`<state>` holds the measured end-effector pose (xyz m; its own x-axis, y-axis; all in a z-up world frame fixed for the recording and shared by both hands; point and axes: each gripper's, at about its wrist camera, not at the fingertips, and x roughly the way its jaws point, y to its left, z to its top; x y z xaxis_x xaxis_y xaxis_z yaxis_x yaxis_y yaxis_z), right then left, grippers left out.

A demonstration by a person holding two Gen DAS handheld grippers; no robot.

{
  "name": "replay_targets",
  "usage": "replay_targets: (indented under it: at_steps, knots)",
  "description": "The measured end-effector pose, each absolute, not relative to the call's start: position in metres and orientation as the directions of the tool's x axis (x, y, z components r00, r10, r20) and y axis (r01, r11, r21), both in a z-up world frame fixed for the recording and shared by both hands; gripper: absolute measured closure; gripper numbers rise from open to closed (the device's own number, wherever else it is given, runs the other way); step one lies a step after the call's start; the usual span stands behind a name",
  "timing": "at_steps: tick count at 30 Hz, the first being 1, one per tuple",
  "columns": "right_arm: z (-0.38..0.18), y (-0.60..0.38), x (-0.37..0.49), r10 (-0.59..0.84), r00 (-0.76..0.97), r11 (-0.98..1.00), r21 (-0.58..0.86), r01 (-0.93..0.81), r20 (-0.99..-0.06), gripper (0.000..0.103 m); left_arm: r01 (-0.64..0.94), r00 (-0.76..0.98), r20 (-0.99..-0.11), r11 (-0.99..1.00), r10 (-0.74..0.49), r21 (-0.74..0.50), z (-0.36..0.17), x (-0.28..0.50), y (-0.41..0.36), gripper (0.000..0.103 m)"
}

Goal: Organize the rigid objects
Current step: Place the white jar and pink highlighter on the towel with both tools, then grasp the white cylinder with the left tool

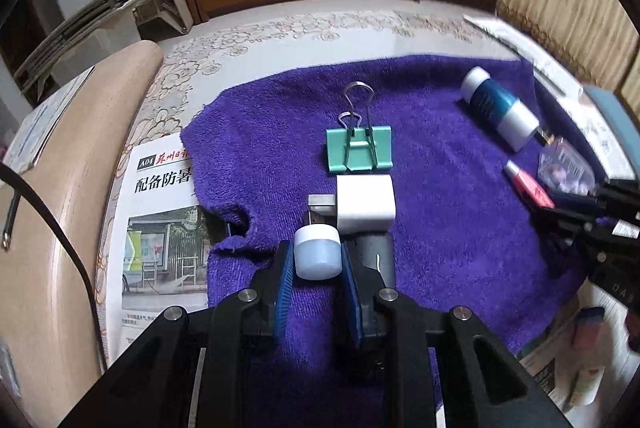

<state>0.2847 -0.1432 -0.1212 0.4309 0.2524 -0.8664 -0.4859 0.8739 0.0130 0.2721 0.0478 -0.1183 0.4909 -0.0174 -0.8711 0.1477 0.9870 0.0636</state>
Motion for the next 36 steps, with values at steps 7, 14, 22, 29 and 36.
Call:
replay_targets:
  at_steps: [7, 14, 22, 29, 36]
  knots:
    - [-0.12, -0.141, 0.287, 0.25, 0.399, 0.844, -0.003, -0.537, -0.882, 0.087, 0.199, 0.433, -0.901, 0.977, -0.018, 0.076, -0.117, 0.275, 0.047, 0.078]
    - [-0.115, -0.15, 0.286, 0.308, 0.353, 0.838, 0.077, -0.54, -0.883, 0.065, 0.217, 0.435, -0.9, 0.974, -0.033, 0.07, -0.106, 0.263, 0.042, 0.051]
    - [-0.08, -0.152, 0.255, 0.362, 0.394, 0.84, 0.112, -0.531, -0.844, 0.031, 0.209, 0.51, -0.859, 0.974, -0.035, 0.084, -0.077, 0.218, 0.035, 0.017]
    - [-0.051, -0.166, 0.205, 0.313, 0.492, 0.885, 0.062, -0.461, -0.812, 0.0, 0.184, 0.535, -0.836, 0.983, -0.121, -0.025, -0.064, 0.176, 0.034, 0.006]
    - [-0.048, -0.224, 0.165, 0.267, 0.536, 0.939, 0.091, -0.331, -0.801, 0.0, 0.237, 0.495, -0.833, 0.961, -0.247, -0.144, -0.086, 0.141, -0.004, 0.006]
